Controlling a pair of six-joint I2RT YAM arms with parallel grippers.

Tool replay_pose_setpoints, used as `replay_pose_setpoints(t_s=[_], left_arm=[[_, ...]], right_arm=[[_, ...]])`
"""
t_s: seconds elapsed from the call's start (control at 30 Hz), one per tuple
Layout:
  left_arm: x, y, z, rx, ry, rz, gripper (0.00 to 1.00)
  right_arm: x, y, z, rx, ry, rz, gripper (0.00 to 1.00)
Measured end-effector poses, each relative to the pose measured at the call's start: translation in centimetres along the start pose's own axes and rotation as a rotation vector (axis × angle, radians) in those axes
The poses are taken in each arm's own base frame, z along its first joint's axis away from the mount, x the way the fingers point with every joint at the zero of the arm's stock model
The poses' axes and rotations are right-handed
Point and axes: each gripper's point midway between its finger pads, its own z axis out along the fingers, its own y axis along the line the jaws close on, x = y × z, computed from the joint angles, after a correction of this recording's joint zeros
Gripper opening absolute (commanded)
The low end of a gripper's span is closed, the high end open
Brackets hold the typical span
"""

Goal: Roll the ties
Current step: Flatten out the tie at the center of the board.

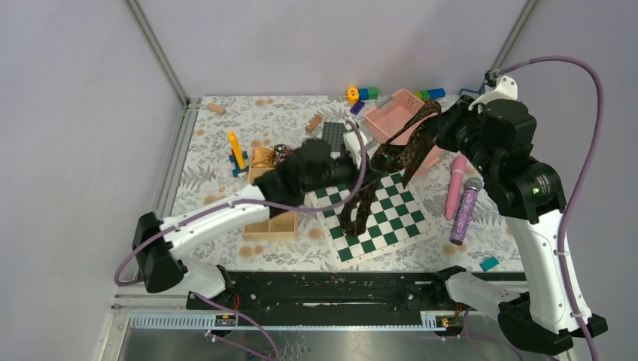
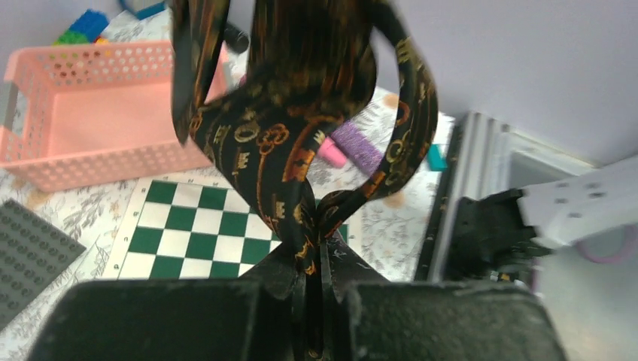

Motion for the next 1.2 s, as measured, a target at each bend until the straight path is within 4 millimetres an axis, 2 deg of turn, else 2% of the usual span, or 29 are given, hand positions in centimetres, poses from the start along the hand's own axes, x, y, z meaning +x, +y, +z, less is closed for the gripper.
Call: replay_pose_setpoints(t_s=[0.17, 0.23, 0.3, 0.4, 0.53, 0.63, 0.7, 0.77, 0.9, 1.07, 1.2], left_arm=[[-8.7, -1.7, -4.0, 0.144, 0.042, 0.004, 0.0], [-10.9, -2.5, -5.7, 0.196, 0.07, 0.009, 0.0], [-12.1, -3.2, -7.3, 0.262, 0.115, -0.003, 0.0], [-11.9, -3.8, -8.4, 0.363, 0.194, -0.057, 0.0], [-8.7, -3.1, -8.8, 0.429, 0.327, -0.221, 0.0], [-6.9, -2.7, -8.7, 0.432, 0.404, -0.333, 0.0], [-6.6, -2.8, -8.7, 0.43, 0.427, -0.39, 0.0], [-6.9, -3.2, -8.8, 0.431, 0.437, -0.445, 0.0], [-8.4, -4.1, -8.9, 0.46, 0.418, -0.519, 0.0], [-10.3, -4.5, -9.6, 0.517, 0.383, -0.539, 0.0], [-12.1, -3.4, -10.2, 0.507, 0.336, -0.558, 0.0]], right_arm=[[1.2, -2.0, 1.0, 0.086, 0.014, -0.029, 0.42], [1.7, -2.7, 1.3, 0.113, 0.023, -0.035, 0.51], [2.2, -3.2, 1.5, 0.129, 0.03, -0.044, 0.58], [2.6, -3.7, 1.3, 0.139, 0.032, -0.057, 0.68], [3.2, -3.7, 0.6, 0.098, 0.021, -0.091, 0.73], [5.0, -3.4, 0.1, 0.006, 0.023, -0.121, 0.74], [7.0, -3.4, -0.1, -0.055, 0.045, -0.135, 0.75], [8.7, -3.2, -0.1, -0.111, 0.067, -0.142, 0.74], [10.4, -1.7, 0.1, -0.242, 0.08, -0.151, 0.73], [11.4, 0.2, -0.2, -0.383, 0.087, -0.163, 0.73], [10.9, 1.7, -1.3, -0.481, 0.056, -0.179, 0.73]])
